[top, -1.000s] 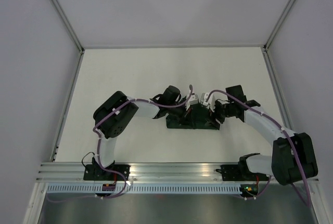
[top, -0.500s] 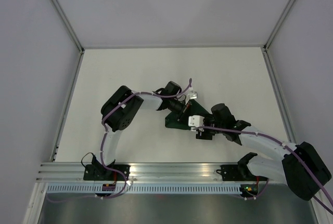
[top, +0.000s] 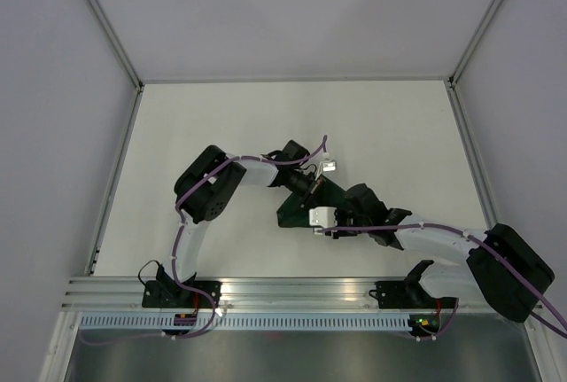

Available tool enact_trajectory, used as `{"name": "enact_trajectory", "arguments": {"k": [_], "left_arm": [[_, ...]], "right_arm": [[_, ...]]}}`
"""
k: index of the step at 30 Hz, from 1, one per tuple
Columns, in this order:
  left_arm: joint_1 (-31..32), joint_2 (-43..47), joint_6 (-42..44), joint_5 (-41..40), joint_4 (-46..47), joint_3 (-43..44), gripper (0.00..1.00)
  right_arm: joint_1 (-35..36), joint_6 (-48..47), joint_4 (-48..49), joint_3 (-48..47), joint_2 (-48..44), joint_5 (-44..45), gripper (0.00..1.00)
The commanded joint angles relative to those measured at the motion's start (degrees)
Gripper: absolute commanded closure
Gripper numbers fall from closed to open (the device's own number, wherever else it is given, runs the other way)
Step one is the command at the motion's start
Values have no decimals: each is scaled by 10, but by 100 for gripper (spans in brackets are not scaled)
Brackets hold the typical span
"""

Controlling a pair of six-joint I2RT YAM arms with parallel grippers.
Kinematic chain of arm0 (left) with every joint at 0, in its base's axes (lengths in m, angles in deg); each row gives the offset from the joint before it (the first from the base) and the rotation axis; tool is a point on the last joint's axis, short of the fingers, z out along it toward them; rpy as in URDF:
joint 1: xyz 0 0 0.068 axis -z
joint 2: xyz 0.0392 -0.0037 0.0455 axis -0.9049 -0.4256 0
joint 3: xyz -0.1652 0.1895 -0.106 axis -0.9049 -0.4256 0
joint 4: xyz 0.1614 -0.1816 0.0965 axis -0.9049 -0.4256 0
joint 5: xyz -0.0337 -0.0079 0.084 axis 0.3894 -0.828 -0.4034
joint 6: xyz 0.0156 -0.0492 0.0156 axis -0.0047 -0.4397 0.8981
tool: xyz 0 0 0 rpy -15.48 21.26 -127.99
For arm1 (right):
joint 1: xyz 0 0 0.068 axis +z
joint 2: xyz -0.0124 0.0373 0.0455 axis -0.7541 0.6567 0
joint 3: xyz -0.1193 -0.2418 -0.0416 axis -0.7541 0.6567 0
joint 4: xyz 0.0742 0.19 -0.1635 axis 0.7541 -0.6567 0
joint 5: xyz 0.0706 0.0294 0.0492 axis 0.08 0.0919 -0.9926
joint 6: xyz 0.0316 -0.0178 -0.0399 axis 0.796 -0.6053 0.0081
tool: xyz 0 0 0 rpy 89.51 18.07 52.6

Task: Fold the napkin, place the utensils inside, and roll it up
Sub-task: Roll the napkin with the utensil

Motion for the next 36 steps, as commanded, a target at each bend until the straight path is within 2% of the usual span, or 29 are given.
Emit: {"name": "enact_trajectory", "arguments": {"k": [1, 3, 4, 7, 11, 14, 16, 17, 22, 23, 27, 32, 36], "left_arm": [[0, -29, 16, -68, -52, -6, 91], [0, -21, 16, -77, -52, -6, 85], [0, -11, 16, -83, -51, -7, 76], [-1, 14, 13, -111, -43, -8, 66], [-7, 69, 7, -162, -35, -7, 60], [-13, 98, 2, -204, -20, -11, 59], [-19, 129, -14, -250, -10, -21, 59], [-21, 140, -23, -298, -1, -25, 58], [-33, 220, -48, -394, 43, -79, 57], [-33, 234, -57, -436, 61, -90, 57], [-34, 309, -68, -520, 103, -147, 56], [-32, 402, -75, -581, 164, -234, 55], [-4, 461, -48, -644, 230, -303, 54]], "right_arm": [[2, 11, 6, -9, 16, 20, 72], [2, 16, -16, -18, 24, 18, 78], [2, 19, -26, -30, 28, 15, 81], [2, 27, -70, -57, 51, 7, 88], [1, 41, -136, -86, 82, -5, 91], [-5, 50, -167, -104, 101, -25, 91], [-18, 56, -178, -118, 113, -37, 92], [-27, 56, -196, -125, 118, -55, 91], [-69, 38, -262, -186, 183, -116, 92], [-83, 32, -287, -197, 208, -127, 91], [-114, -5, -368, -268, 286, -179, 92], [-156, -45, -472, -369, 408, -238, 92], [-177, -76, -531, -436, 494, -266, 92]]}}
